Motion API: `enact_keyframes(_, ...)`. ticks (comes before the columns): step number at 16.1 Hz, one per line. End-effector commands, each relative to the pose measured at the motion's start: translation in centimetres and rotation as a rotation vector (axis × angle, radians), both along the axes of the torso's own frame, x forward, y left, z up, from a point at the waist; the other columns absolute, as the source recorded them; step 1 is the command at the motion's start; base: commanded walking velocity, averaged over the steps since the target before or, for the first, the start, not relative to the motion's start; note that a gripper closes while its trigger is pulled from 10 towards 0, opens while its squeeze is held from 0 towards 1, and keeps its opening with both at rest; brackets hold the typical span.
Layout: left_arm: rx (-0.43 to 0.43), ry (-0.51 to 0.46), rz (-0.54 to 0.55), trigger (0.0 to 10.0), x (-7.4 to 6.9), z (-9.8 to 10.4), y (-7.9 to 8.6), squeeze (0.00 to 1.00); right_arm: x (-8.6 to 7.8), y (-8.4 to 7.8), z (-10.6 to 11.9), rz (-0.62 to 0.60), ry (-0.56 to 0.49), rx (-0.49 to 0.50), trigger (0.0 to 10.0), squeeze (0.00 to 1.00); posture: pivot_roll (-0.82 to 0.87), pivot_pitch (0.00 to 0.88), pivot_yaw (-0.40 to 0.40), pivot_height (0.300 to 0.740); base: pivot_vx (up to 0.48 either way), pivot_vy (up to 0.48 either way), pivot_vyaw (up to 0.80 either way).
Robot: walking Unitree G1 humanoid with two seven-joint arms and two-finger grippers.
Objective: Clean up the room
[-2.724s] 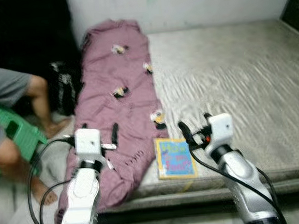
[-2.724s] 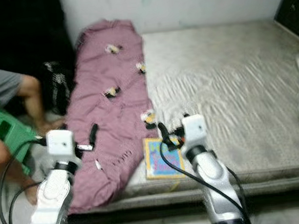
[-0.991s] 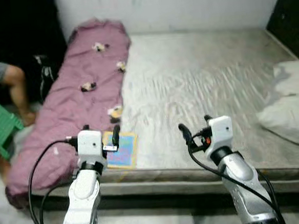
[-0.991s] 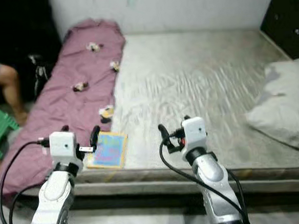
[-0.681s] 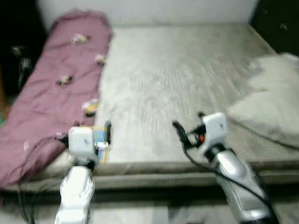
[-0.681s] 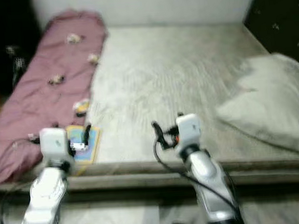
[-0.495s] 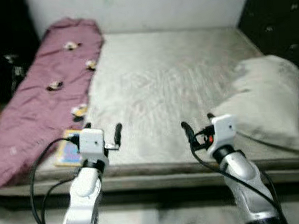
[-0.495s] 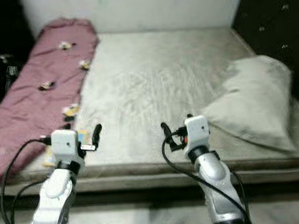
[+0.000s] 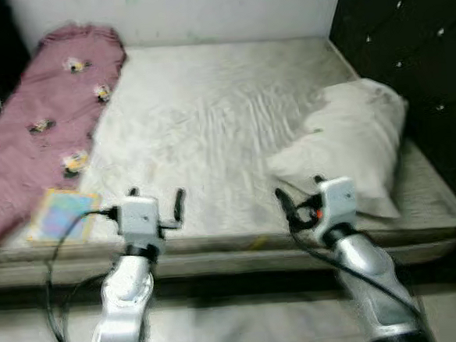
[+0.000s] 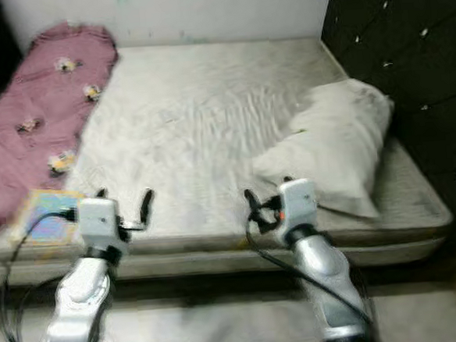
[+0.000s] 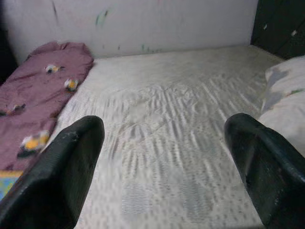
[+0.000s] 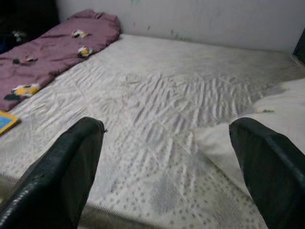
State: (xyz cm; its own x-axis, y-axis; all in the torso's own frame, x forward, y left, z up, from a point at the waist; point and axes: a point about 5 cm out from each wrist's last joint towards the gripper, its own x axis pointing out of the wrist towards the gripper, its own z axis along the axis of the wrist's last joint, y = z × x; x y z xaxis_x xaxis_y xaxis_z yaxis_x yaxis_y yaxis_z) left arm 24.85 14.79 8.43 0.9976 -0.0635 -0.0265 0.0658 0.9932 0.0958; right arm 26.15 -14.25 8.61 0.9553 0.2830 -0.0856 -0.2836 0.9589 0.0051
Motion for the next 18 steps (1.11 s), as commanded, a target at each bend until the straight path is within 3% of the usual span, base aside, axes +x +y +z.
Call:
enact_keyframes(1,-0.004,-0.022,-0.011,10.0,0.18,0.46,0.03,0.0,0.11,0.1,0.25,0.004,-0.009,-0.006,10.0,0.0,-0.05,0.019,-0.003,0.74,0.0,0.0,0.0)
enact_keyframes(5,-0.039,-0.038,-0.066,10.0,-0.05,0.68,-0.49,0.0,0.05,0.13,0.18,0.006,-0.007,-0.007,10.0,0.0,-0.05,0.019,-0.003,0.74,0.0,0.0,0.0)
enact_keyframes(18,-0.047,-0.032,-0.081,10.0,-0.18,0.66,-0.49,0.0,0.09,0.01,0.21,-0.002,-0.008,-0.001,10.0,0.0,-0.04,0.022,-0.007,0.74,0.297,0.0,0.0)
